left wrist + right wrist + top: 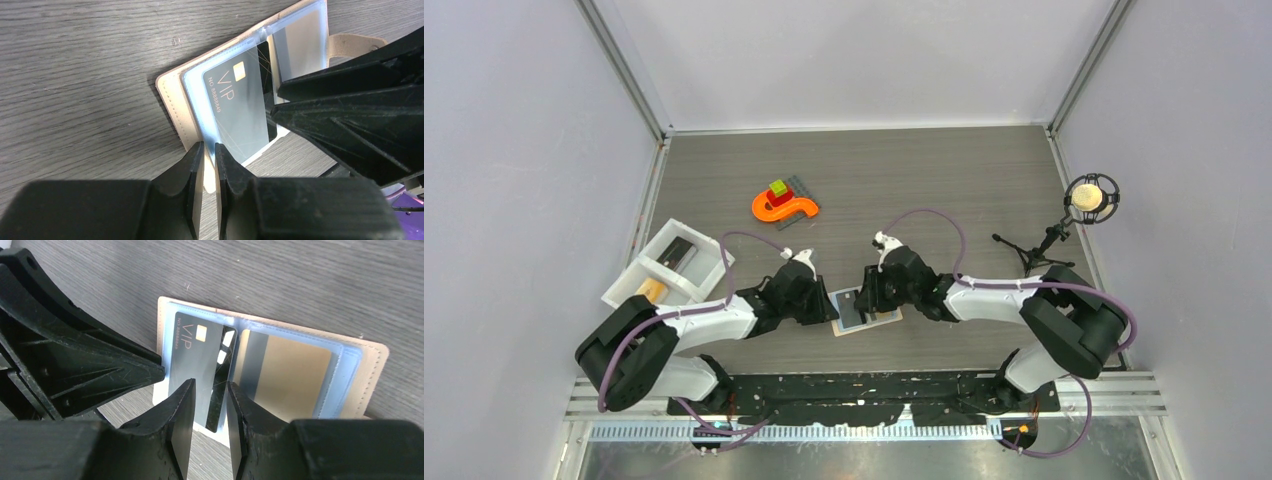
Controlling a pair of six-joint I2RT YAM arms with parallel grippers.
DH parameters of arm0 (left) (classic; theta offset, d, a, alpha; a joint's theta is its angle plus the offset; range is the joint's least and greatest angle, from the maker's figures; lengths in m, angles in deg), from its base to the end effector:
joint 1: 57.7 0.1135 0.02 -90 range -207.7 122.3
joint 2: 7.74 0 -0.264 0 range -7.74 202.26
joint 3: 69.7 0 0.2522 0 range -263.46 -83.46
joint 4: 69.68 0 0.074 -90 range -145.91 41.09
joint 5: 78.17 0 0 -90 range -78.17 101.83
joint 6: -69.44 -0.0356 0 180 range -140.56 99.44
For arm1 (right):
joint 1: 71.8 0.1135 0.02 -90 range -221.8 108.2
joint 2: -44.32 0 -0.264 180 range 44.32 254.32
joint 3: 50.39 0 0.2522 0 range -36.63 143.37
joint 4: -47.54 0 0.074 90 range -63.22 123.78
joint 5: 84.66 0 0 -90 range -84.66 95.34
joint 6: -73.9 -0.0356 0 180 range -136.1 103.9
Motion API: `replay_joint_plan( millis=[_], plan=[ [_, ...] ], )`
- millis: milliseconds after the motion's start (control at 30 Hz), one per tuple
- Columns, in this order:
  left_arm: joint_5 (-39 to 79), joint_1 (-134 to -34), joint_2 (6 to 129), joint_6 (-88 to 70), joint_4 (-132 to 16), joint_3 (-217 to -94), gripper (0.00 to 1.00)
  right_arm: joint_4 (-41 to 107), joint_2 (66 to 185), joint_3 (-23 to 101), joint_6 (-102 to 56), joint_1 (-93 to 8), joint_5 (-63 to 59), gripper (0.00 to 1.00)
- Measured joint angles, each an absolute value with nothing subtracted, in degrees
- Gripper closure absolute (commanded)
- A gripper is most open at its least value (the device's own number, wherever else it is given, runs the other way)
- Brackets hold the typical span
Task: Take the credit cards out of the card holder
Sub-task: Open the card holder at the center of the board, then remove the credit card from the card holder.
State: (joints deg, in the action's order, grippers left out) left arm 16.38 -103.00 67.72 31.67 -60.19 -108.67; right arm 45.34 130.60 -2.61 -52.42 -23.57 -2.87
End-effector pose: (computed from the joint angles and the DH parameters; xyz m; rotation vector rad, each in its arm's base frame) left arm 0.1616 -0.1673 0.1403 -0.1138 2.5611 -0.8463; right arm 0.1848 0.2145 0.1487 -0.3345 2.4289 0.8866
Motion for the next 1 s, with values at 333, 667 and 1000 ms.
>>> replay_joint_plan(
  millis=[333, 667, 1000],
  plan=[
    [16.19, -103.00, 67.76, 31.51, -59.73, -108.98, 0.83, 45.34, 132.48, -1.48, -52.18, -24.40, -3.50, 0.61],
    [16.14, -103.00, 68.35, 31.45, -58.70, -109.81, 0.84, 45.73, 134.12, -0.69, -52.15, -24.40, -4.77, 0.67],
    [16.34, -103.00, 68.66, 31.47, -58.40, -110.09, 0.83, 49.47, 133.94, -2.52, -51.78, -26.57, -8.57, 0.95]
  ],
)
